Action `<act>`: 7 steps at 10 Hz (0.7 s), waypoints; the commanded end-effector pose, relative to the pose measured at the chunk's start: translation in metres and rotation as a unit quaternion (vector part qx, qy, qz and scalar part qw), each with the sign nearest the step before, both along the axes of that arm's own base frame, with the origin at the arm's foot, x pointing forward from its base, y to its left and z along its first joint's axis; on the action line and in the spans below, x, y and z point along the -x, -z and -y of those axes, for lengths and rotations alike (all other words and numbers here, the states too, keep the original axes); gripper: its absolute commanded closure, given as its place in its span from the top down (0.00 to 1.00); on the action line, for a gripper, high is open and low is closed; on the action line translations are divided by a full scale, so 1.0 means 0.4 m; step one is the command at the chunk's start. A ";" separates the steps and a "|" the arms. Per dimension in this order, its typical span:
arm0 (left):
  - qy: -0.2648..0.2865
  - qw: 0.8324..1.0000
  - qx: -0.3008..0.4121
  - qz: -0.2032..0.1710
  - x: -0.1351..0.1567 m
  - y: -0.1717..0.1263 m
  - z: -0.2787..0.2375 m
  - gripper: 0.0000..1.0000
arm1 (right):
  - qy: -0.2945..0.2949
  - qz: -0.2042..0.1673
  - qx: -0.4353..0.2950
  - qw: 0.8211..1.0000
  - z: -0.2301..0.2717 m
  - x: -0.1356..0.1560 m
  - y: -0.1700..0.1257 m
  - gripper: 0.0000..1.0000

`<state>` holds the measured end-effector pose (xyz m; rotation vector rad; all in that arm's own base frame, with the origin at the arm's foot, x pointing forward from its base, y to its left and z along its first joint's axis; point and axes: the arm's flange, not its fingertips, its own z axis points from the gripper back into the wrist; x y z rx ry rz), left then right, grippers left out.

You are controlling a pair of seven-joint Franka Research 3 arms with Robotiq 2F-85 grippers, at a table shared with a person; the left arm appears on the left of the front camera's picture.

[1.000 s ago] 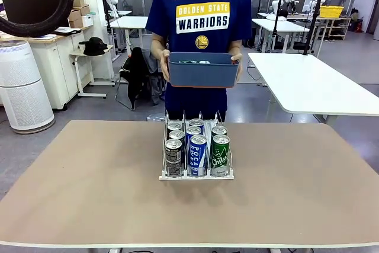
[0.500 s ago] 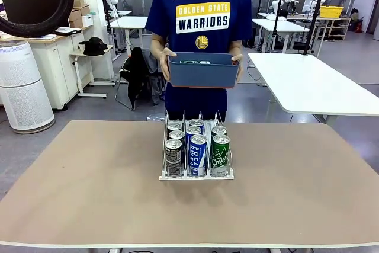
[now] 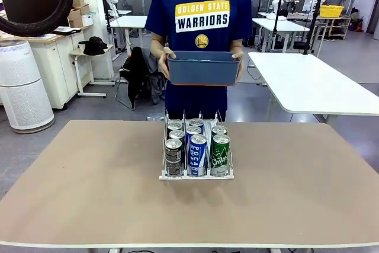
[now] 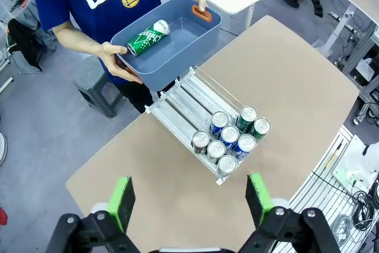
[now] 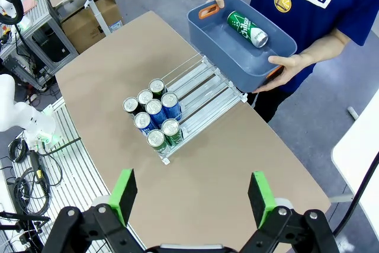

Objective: Fill the beverage cans into the dispenser.
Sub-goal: Pick up the Sprite handed by the human.

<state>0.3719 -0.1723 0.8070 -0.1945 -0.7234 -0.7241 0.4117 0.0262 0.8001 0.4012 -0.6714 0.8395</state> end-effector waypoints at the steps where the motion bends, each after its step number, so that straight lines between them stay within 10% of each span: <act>1: 0.002 1.000 -0.004 0.001 0.000 0.001 -0.005 1.00 | -0.001 0.001 0.000 1.000 -0.001 0.002 -0.001 1.00; 7: 0.002 1.000 -0.004 0.001 0.000 0.001 -0.005 1.00 | -0.001 0.001 0.000 1.000 -0.001 0.002 -0.001 1.00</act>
